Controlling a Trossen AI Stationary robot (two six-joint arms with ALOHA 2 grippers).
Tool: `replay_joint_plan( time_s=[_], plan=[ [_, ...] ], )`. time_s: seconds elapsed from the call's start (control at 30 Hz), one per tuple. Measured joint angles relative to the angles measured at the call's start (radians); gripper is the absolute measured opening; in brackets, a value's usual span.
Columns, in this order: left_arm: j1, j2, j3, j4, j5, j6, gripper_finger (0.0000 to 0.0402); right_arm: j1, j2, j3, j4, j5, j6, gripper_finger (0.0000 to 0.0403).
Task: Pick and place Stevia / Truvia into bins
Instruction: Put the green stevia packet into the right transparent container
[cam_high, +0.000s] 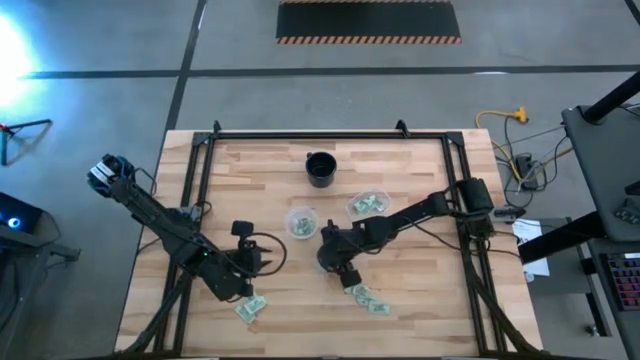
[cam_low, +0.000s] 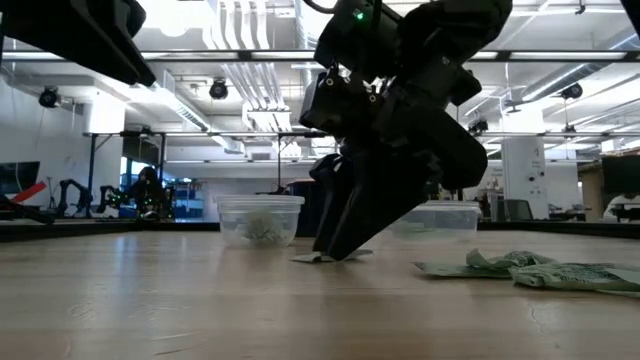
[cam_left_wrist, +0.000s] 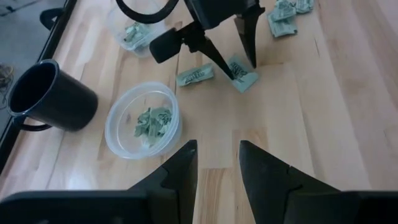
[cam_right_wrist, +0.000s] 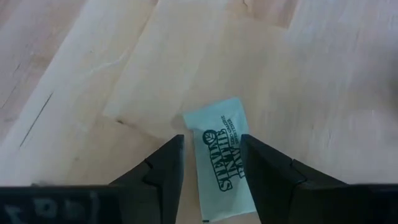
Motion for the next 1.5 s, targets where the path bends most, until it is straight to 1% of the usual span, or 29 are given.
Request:
replay_joint_plan(
  time_s=[0.1, 0.27, 0.37, 0.57, 0.73, 1.0, 1.07, 1.27, 1.4, 1.5],
  plan=[
    [0.000, 0.000, 0.000, 0.000, 0.000, 0.000, 0.0103, 0.000, -0.002, -0.001, -0.012, 0.002, 0.002, 0.0127],
    [0.000, 0.000, 0.000, 0.000, -0.015, 0.000, 0.0103, 0.000, -0.003, -0.004, -0.012, 0.008, 0.002, 0.0084],
    [0.000, 0.000, 0.000, 0.000, -0.016, 0.000, 0.0103, 0.001, -0.003, -0.003, -0.017, 0.027, -0.008, 0.0060],
    [0.000, 0.000, 0.000, 0.001, -0.016, 0.000, 0.0103, 0.001, -0.005, -0.003, -0.020, 0.028, -0.024, 0.0024],
    [0.000, 0.000, 0.000, 0.000, -0.016, 0.000, 0.0103, 0.001, -0.025, -0.005, -0.040, 0.030, -0.023, 0.0010],
    [0.000, 0.000, 0.000, 0.000, -0.016, 0.000, 0.0102, 0.001, -0.134, -0.012, -0.096, 0.034, -0.024, 0.0009],
    [0.000, 0.000, 0.000, 0.001, -0.016, 0.000, 0.0102, 0.001, -0.169, -0.013, -0.137, 0.066, -0.024, 0.0009],
    [0.000, 0.000, 0.000, 0.000, -0.015, 0.000, 0.0102, -0.012, -0.275, -0.020, -0.330, 0.216, -0.021, 0.0009],
    [0.000, 0.000, 0.000, 0.001, -0.015, 0.000, 0.0102, -0.038, -0.361, -0.049, -0.398, 0.301, -0.021, 0.0009],
    [0.000, 0.000, 0.000, 0.001, -0.015, 0.000, 0.0102, -0.072, -0.428, -0.099, -0.409, 0.364, -0.021, 0.0009]
  ],
)
